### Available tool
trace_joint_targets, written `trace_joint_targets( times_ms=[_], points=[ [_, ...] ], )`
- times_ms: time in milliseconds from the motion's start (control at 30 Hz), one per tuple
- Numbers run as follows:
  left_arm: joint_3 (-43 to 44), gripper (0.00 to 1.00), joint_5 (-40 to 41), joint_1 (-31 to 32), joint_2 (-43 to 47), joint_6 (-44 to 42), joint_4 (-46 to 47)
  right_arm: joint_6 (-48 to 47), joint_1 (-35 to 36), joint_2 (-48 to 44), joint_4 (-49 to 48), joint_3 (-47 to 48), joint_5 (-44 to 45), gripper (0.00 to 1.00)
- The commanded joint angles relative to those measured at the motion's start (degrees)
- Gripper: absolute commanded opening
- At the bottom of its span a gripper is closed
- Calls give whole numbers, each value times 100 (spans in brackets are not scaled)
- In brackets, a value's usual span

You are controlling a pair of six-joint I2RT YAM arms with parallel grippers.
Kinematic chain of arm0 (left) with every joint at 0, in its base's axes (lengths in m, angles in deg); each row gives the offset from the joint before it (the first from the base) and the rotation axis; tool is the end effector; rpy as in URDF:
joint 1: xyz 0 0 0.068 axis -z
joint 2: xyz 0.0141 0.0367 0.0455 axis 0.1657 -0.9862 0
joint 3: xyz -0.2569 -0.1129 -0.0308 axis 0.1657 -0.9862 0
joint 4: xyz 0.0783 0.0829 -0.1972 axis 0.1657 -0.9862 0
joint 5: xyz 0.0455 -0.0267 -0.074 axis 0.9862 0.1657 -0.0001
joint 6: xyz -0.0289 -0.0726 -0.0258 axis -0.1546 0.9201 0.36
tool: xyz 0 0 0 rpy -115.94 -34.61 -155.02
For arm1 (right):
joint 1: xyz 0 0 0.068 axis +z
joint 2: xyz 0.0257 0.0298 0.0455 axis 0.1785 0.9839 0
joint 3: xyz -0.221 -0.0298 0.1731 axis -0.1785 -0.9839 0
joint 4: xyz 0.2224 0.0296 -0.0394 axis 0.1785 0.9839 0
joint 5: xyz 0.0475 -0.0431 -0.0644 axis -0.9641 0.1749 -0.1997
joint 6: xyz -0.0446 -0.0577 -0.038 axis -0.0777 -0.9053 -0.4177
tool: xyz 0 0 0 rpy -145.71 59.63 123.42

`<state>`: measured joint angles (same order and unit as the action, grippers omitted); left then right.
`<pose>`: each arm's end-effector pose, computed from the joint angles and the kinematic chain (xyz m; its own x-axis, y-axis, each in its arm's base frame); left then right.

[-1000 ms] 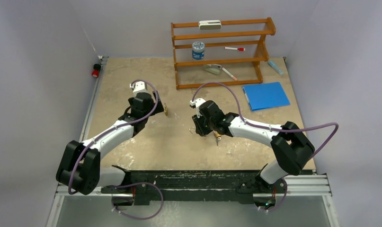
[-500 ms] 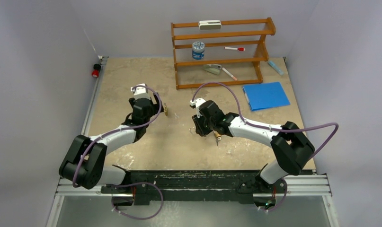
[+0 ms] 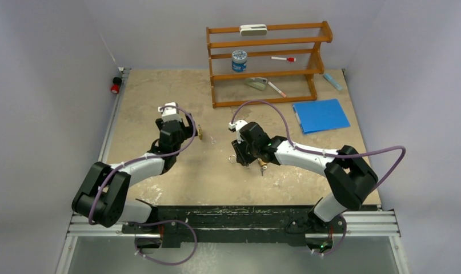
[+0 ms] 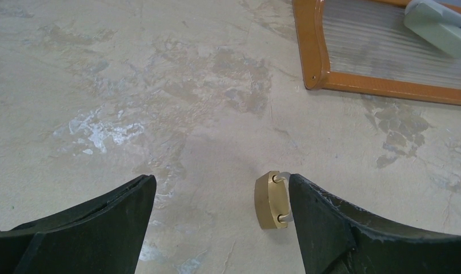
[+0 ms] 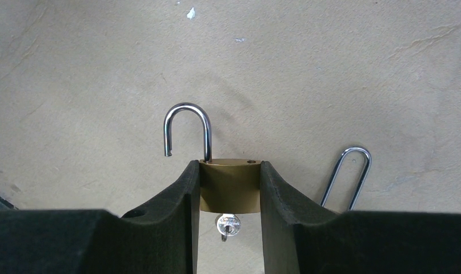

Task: Lock with the key
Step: Pick up the lock from the center of the board.

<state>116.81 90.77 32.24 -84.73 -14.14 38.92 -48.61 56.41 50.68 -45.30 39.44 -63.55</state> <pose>0.2676 -0.0830 0.2170 -0.2890 -0.2779 -0.9161 -0.0886 0.9606 -0.2635 0.2264 0.2334 0.2052 -0.6055 -0.3689 -0.7051 -0.6108 0.7835 0.1146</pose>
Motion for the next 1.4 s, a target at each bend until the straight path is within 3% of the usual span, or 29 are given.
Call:
trace_joint_targets(
  times_ms=[0,500,833,1067,1367],
  points=[
    [-68,86,-29,33,165,-156,331,-48,19,1,-50,233,-113,0],
    [-428,85,-321,33,519,-353,434,55,4,-68,-35,300,-197,0],
    [-392,84,-1518,42,853,-323,218,-296,-330,222,142,1197,-73,0],
    [-229,83,-2525,64,569,-375,248,-653,-349,719,167,2019,40,0],
    [0,81,-3749,72,551,-489,58,-923,-358,914,-171,2358,270,0]
  ],
)
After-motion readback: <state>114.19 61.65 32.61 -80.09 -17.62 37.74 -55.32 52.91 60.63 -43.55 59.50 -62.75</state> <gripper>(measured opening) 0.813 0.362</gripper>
